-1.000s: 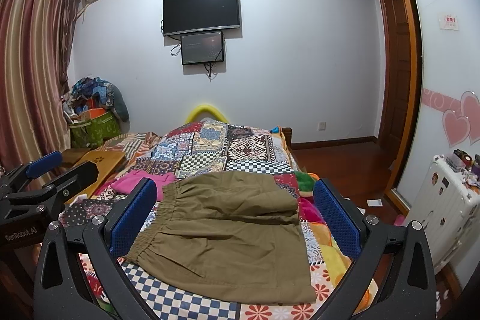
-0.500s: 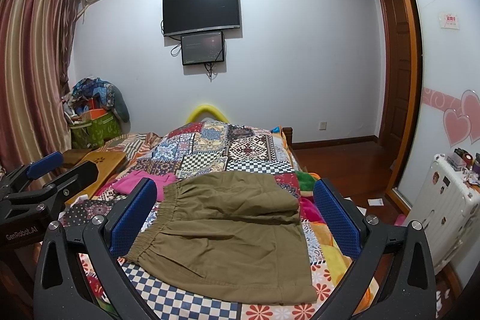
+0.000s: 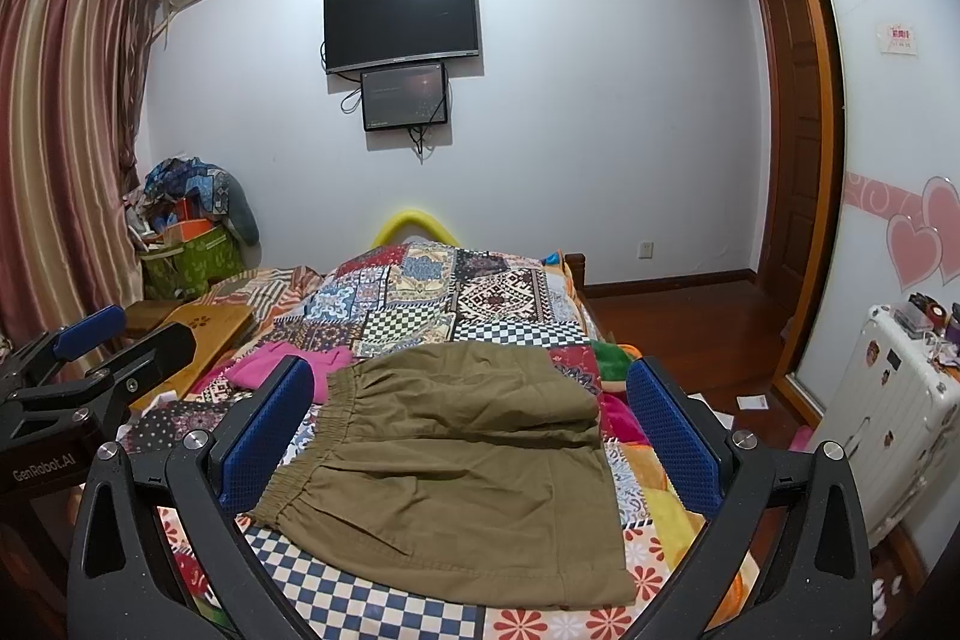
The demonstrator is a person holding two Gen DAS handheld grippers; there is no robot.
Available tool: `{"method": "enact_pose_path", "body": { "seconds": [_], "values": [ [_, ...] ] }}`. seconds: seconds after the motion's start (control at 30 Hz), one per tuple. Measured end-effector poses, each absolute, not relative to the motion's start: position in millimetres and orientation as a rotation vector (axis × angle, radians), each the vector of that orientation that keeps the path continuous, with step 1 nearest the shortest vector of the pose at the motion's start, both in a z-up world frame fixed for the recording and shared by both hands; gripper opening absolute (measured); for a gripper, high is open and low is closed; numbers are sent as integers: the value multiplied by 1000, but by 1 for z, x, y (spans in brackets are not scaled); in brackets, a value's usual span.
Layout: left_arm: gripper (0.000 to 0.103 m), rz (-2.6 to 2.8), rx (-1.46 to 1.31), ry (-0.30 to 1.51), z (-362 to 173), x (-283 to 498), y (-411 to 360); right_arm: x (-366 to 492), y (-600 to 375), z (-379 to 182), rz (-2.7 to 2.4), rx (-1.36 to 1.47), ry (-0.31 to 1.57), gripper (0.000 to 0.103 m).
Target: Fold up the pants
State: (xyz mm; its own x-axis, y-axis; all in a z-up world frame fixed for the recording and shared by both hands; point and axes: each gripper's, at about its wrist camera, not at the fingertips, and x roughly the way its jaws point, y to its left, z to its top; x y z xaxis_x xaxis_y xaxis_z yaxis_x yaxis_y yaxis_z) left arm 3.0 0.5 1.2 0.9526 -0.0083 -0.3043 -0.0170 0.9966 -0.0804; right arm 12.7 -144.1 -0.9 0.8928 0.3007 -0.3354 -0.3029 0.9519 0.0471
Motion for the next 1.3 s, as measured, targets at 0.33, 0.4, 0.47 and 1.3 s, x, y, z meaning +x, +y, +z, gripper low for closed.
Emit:
{"method": "enact_pose_path", "body": {
  "seconds": [0.33,0.4,0.47,1.3],
  "values": [
    [103,7,-82,307,1,3,2,13,-145,-1,313,-5,348,103],
    [103,7,-82,307,0,3,2,13,-145,-1,312,-5,349,103],
    [103,8,-83,307,0,3,2,13,-145,-1,313,-4,349,103],
    [103,94,-93,493,-53,49,56,56,-195,-62,133,-27,585,103]
  ]
}}
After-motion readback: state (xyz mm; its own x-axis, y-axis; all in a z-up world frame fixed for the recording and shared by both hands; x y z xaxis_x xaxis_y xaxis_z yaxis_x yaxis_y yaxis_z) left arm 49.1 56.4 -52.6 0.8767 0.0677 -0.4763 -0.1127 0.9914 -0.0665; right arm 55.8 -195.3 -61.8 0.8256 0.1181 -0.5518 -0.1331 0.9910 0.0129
